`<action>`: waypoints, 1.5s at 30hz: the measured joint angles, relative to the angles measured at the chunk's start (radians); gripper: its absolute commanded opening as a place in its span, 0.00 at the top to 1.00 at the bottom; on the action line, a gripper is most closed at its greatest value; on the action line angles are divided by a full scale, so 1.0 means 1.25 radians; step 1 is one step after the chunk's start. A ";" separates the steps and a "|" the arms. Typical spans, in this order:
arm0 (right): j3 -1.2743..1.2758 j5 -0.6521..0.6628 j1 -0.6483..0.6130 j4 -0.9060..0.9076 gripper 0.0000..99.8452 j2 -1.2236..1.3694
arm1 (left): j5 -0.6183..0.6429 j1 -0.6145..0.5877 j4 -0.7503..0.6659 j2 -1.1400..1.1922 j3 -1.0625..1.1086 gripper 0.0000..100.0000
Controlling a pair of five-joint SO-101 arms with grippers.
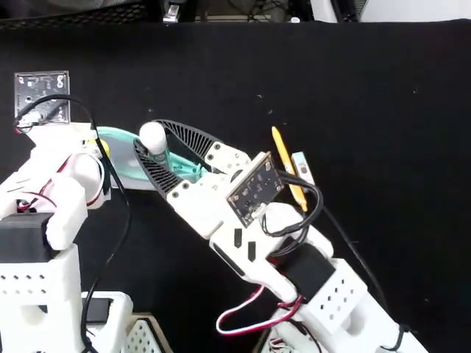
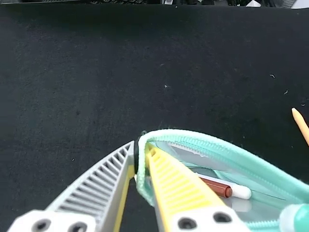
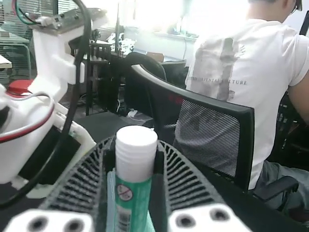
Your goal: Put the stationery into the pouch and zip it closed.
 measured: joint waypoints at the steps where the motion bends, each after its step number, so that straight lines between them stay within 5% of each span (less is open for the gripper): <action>1: 0.002 0.000 0.002 -0.011 0.99 0.000 | 0.000 0.000 0.000 0.000 0.000 0.97; 20: -0.144 0.000 0.006 -0.023 0.99 0.242 | 0.000 -0.005 -0.016 0.000 0.005 0.97; 45: 0.147 -0.053 0.004 -0.036 0.99 -0.112 | 0.000 -0.004 -0.016 0.000 0.007 0.97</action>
